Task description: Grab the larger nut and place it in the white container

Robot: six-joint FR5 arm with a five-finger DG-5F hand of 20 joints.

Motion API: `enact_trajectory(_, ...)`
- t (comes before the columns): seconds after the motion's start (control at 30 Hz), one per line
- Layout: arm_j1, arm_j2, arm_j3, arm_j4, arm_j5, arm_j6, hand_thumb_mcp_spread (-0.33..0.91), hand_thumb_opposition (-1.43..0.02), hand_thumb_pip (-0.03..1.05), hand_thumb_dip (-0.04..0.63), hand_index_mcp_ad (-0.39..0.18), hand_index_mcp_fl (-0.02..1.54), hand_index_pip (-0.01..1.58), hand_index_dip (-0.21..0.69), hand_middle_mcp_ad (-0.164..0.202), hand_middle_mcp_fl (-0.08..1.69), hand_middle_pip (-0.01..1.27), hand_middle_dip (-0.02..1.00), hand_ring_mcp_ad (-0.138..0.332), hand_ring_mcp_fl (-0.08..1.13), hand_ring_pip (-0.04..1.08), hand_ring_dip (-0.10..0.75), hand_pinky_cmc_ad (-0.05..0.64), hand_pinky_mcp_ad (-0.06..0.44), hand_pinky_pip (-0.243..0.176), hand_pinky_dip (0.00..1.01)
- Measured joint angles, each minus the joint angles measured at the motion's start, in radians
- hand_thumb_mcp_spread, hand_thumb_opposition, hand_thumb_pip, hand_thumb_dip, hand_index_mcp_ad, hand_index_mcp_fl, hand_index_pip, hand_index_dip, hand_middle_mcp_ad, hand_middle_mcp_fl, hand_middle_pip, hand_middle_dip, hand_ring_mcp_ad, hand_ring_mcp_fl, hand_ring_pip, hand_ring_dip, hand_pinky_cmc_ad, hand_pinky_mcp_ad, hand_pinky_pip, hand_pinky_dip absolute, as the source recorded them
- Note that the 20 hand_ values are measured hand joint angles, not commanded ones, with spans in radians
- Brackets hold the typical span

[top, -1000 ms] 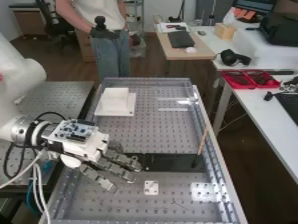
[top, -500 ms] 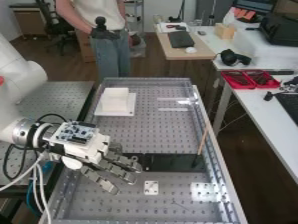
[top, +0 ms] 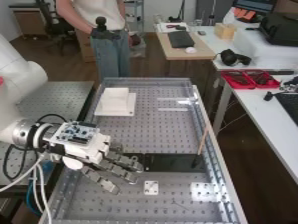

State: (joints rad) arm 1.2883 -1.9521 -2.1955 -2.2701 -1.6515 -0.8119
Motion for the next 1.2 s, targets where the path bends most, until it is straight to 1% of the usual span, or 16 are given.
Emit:
enact_trajectory(0.1, 0.0, -0.001, 0.002, -0.002, 0.0, 0.002, 0.39, -0.86, 0.72, 0.22, -0.169, -0.01, 1.56, 0.096, 0.063, 0.0, 0.13, 0.19, 0.129, 0.0, 0.09, 0.117, 0.367, 0.278, -0.089, 0.38)
enact_trajectory(0.17, 0.0, -0.002, 0.004, -0.005, -0.001, 0.003, 0.39, -0.86, 0.72, 0.22, -0.169, 0.0, 1.56, 0.094, 0.063, 0.0, 0.13, 0.19, 0.129, 0.0, 0.09, 0.117, 0.346, 0.278, -0.089, 0.38)
enact_trajectory(0.33, 0.004, -0.007, 0.005, -0.007, -0.003, 0.002, 0.39, -0.85, 0.72, 0.227, -0.169, 0.0, 1.56, 0.075, 0.063, 0.0, 0.13, 0.19, 0.129, 0.01, 0.09, 0.117, 0.346, 0.278, -0.089, 0.38)
enact_trajectory(0.43, 0.004, -0.007, 0.003, 0.0, -0.001, 0.005, 0.39, -0.84, 0.72, 0.22, -0.169, 0.0, 1.56, 0.075, 0.063, 0.0, 0.13, 0.19, 0.129, 0.0, 0.09, 0.117, 0.349, 0.278, -0.089, 0.38)
enact_trajectory(0.5, 0.005, -0.006, 0.0, 0.005, 0.0, 0.008, 0.39, -0.84, 0.72, 0.22, -0.169, 0.03, 1.56, 0.079, 0.063, 0.0, 0.13, 0.19, 0.129, 0.0, 0.09, 0.117, 0.351, 0.278, -0.089, 0.38)
enact_trajectory(0.57, 0.006, -0.006, -0.002, 0.01, 0.001, 0.012, 0.4, -0.84, 0.72, 0.22, -0.168, 0.12, 1.56, 0.059, 0.063, 0.0, 0.13, 0.19, 0.129, 0.0, 0.09, 0.117, 0.351, 0.278, -0.089, 0.38)
enact_trajectory(0.63, 0.008, -0.006, -0.004, 0.017, 0.002, 0.016, 0.4, -0.84, 0.72, 0.22, -0.168, 0.15, 1.56, 0.049, 0.063, 0.0, 0.13, 0.19, 0.129, 0.0, 0.09, 0.117, 0.351, 0.278, -0.089, 0.38)
enact_trajectory(0.73, 0.01, -0.006, -0.006, 0.018, 0.006, 0.016, 0.4, -0.84, 0.72, 0.22, -0.166, 0.18, 1.54, 0.047, 0.061, 0.04, 0.13, 0.19, 0.129, 0.01, 0.09, 0.117, 0.333, 0.279, -0.089, 0.38)
enact_trajectory(0.9, 0.011, -0.006, -0.005, 0.01, 0.013, 0.015, 0.4, -0.84, 0.72, 0.22, -0.166, 0.21, 1.52, 0.03, 0.061, 0.04, 0.13, 0.19, 0.126, 0.0, 0.09, 0.117, 0.332, 0.278, -0.089, 0.38)
enact_trajectory(0.97, 0.012, -0.006, -0.006, 0.008, 0.015, 0.016, 0.4, -0.83, 0.72, 0.22, -0.164, 0.2, 1.52, 0.024, 0.061, 0.04, 0.13, 0.19, 0.126, 0.01, 0.09, 0.117, 0.332, 0.278, -0.089, 0.4)
enact_trajectory(1.03, 0.012, -0.006, -0.007, 0.01, 0.015, 0.015, 0.4, -0.84, 0.72, 0.22, -0.162, 0.2, 1.52, 0.024, 0.061, 0.04, 0.13, 0.19, 0.126, 0.01, 0.09, 0.117, 0.332, 0.278, -0.089, 0.4)
enact_trajectory(1.07, 0.012, -0.006, -0.008, 0.014, 0.015, 0.015, 0.4, -0.84, 0.72, 0.22, -0.152, 0.21, 1.52, 0.016, 0.061, 0.04, 0.13, 0.19, 0.126, 0.0, 0.09, 0.117, 0.33, 0.278, -0.089, 0.4)
enact_trajectory(1.2, 0.012, -0.003, -0.01, 0.02, 0.011, 0.015, 0.4, -0.84, 0.72, 0.22, -0.152, 0.23, 1.51, 0.012, 0.063, 0.08, 0.13, 0.19, 0.126, 0.01, 0.09, 0.117, 0.33, 0.278, -0.089, 0.4)
